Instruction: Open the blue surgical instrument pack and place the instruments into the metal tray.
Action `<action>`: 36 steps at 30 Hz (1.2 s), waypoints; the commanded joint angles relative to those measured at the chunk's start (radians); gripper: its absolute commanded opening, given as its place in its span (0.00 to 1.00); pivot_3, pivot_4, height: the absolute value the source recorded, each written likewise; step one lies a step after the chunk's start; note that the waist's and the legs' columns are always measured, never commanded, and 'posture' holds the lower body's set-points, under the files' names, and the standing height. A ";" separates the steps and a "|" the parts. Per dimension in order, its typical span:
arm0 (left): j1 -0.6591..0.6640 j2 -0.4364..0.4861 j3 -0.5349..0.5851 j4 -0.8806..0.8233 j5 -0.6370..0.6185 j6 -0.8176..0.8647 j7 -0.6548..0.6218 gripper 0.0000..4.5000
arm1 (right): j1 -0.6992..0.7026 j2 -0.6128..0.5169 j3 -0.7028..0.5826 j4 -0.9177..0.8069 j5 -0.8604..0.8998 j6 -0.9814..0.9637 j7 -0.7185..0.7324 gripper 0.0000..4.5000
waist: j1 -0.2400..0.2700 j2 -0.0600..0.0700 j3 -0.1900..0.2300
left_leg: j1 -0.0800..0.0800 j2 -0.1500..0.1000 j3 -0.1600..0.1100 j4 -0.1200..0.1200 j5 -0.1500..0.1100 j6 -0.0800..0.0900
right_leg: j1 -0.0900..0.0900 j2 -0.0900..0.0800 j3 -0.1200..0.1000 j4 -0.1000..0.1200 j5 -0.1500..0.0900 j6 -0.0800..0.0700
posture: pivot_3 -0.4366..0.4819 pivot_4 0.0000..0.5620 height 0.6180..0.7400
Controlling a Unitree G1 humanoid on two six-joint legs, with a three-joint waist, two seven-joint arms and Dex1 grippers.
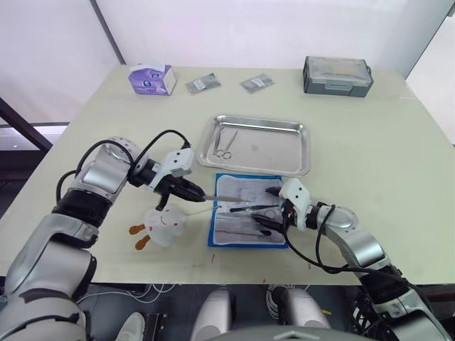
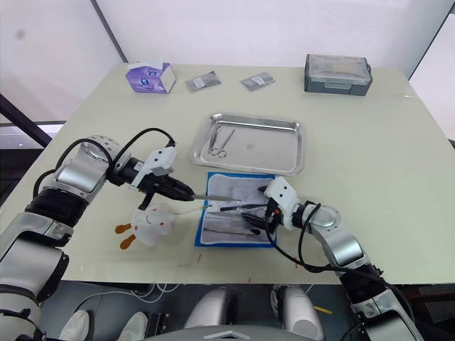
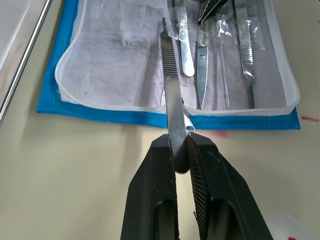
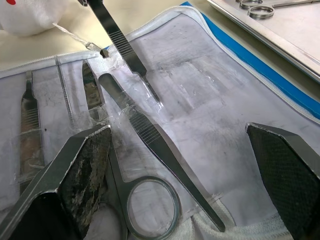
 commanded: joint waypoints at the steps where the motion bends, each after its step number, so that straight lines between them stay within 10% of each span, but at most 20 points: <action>1: 0.000 0.046 0.003 -0.049 -0.049 0.008 -0.044 0.00 | 0.053 -0.031 0.030 0.137 -0.060 0.072 -0.014 1.00 | 0.000 0.000 0.000 | 0.000 0.000 0.000 0.000 0.000 0.000 | 0.000 0.000 0.000 0.000 0.000 0.000 | 0.48 0.27 0.98; 22: -0.035 0.163 0.031 -0.090 -0.102 0.097 -0.044 0.00 | 0.056 -0.028 0.034 0.137 -0.060 0.070 -0.014 1.00 | 0.000 -0.001 0.002 | 0.000 0.000 0.000 0.000 0.000 0.000 | 0.000 0.000 0.000 0.000 0.000 0.000 | 0.48 0.27 0.98; 36: -0.113 -0.069 0.293 -0.130 -0.172 0.413 0.228 0.00 | 0.056 -0.029 0.036 0.137 -0.060 0.067 -0.012 1.00 | -0.001 -0.003 0.005 | 0.000 0.001 0.000 0.000 0.000 0.000 | 0.000 0.001 0.000 0.000 0.000 0.000 | 0.48 0.27 0.98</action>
